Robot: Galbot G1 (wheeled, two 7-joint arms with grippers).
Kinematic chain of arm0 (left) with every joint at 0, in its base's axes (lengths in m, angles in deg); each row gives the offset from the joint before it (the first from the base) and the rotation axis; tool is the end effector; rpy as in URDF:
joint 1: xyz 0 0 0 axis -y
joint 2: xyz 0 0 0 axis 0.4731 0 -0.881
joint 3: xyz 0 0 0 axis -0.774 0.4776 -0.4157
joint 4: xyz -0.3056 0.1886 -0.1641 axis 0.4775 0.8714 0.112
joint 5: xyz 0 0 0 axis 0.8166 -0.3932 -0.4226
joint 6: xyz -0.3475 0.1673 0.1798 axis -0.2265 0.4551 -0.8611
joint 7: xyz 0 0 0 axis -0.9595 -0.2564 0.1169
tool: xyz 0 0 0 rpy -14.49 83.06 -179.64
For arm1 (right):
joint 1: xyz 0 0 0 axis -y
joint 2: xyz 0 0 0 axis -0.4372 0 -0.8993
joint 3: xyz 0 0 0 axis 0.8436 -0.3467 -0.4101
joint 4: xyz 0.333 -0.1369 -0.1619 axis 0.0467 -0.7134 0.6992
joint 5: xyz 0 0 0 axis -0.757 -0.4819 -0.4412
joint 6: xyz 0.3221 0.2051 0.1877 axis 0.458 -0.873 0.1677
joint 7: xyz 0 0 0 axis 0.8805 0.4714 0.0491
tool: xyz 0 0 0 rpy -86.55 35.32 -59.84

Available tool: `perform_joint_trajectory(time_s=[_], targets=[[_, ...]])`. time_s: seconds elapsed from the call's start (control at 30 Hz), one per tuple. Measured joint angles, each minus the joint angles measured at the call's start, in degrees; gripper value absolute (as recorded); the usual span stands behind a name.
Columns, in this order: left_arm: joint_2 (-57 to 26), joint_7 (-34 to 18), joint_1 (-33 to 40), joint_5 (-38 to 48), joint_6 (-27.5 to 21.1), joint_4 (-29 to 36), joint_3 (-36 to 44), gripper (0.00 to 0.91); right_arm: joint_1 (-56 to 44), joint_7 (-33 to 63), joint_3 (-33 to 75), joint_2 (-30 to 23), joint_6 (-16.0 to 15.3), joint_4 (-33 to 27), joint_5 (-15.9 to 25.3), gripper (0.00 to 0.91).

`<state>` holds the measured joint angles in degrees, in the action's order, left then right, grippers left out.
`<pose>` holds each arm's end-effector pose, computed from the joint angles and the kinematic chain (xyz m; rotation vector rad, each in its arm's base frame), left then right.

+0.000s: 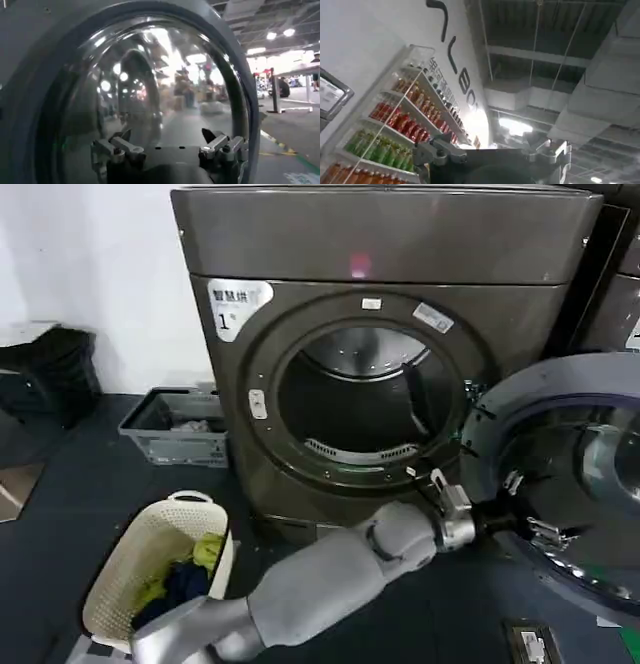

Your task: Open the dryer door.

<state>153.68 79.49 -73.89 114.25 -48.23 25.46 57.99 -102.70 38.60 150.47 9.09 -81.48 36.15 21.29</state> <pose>0.4638 -0.3932 -0.2285 1.9588 2.2976 0.0251 -0.1301 -0.4538 0.0571 1.7841 2.1087 -0.9748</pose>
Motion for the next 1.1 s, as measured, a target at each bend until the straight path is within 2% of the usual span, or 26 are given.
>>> perform_joint_trajectory(time_s=[1.1], targets=[[0.0, -1.6, 0.7, -0.9, 2.7, -3.8, 0.1, 0.907, -0.6, -0.3, 1.1, 1.4, 0.2, -1.3, -0.2, 0.907]])
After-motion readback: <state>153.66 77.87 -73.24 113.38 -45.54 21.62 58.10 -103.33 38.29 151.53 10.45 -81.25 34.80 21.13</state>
